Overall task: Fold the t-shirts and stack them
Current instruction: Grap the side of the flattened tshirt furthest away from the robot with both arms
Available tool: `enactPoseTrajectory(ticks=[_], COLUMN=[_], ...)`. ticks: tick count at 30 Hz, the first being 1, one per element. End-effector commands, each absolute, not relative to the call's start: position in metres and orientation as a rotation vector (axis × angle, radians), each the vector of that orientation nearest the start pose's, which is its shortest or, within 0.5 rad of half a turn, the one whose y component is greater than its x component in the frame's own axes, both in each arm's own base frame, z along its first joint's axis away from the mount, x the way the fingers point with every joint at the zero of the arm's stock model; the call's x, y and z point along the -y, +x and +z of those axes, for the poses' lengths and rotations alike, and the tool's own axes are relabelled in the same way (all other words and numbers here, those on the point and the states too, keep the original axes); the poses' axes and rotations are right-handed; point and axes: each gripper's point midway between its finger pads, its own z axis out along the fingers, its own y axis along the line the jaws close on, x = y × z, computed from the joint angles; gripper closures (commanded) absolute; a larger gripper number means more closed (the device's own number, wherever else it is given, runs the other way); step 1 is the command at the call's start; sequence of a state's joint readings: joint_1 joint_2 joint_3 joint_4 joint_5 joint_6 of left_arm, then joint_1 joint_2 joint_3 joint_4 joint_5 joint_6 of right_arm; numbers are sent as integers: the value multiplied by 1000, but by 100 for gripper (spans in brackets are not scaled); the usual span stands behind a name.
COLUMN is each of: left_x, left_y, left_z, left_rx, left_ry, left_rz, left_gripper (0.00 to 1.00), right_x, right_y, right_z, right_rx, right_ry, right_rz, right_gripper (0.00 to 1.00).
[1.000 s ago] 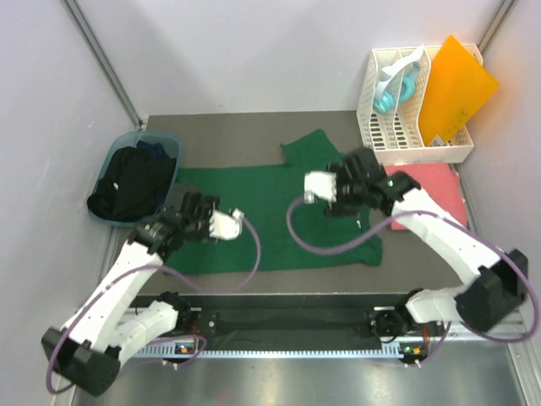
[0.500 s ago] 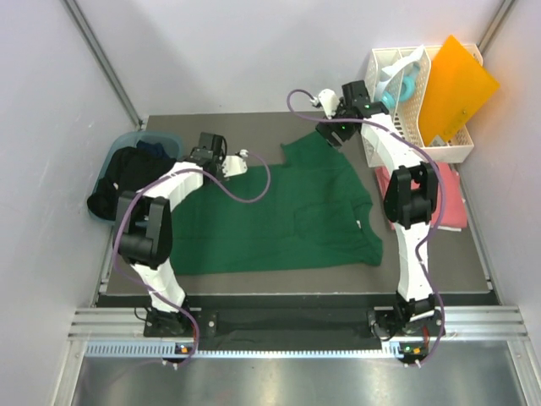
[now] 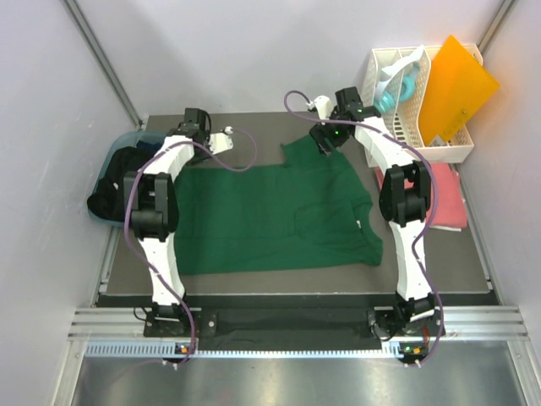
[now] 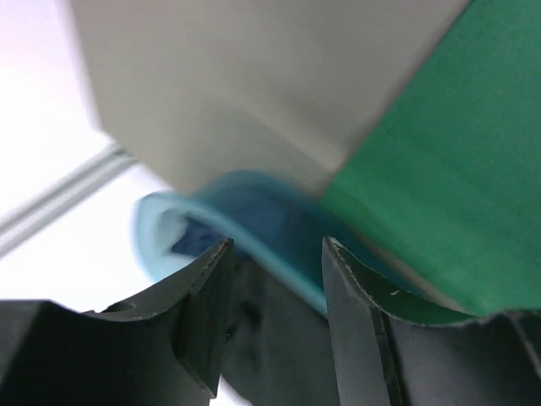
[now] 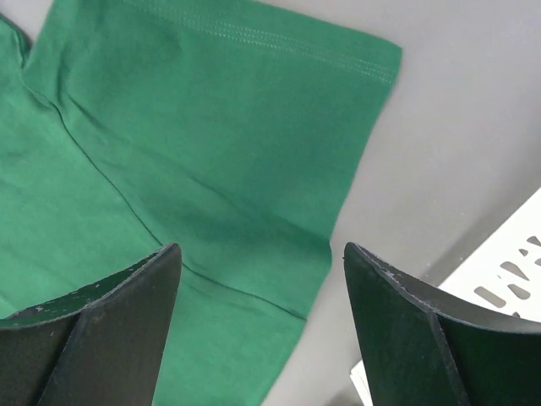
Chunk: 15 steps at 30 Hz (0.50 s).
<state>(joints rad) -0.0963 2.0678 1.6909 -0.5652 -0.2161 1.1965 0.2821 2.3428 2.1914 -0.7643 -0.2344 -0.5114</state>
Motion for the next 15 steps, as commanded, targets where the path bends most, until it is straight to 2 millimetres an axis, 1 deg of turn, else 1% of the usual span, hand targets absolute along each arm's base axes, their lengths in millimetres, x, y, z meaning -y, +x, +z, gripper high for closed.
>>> enactPoseTrajectory(ticks=[1,2,3,5,7,8,12,15], left_x=[-29,-25,-26,-24,-23,-23,-27,-33], left_y=[509,507,505,503,503,503,508,518], left_z=[75,68,63,54,49,42,36,33], left_rx=[-2377,-2388,-2406,-2422,-2439,-2452,-2447,-2426], left_ry=[1407,1395,1374,1374,1365,1370,1386,1391], left_rz=[437,380,355,323,311,302,332,378], left_gripper=[51,50,50,50,50,51,50,51], right_x=[-202,-203,-205,-206,-208,-208,-212,-211], right_y=[552,550,549,550,550,551,550,551], right_z=[134,135,136,139,143,143,137,132], right_rx=[-2145,-2146,-2143,-2138,-2129,-2129,-2139,-2148], right_ry=[-999,-993,-996,-986,-988,-985,-988,-982], right_rz=[248,254,259,263,265,266,270,263], right_gripper=[22,22,22,22,23,23,23,23])
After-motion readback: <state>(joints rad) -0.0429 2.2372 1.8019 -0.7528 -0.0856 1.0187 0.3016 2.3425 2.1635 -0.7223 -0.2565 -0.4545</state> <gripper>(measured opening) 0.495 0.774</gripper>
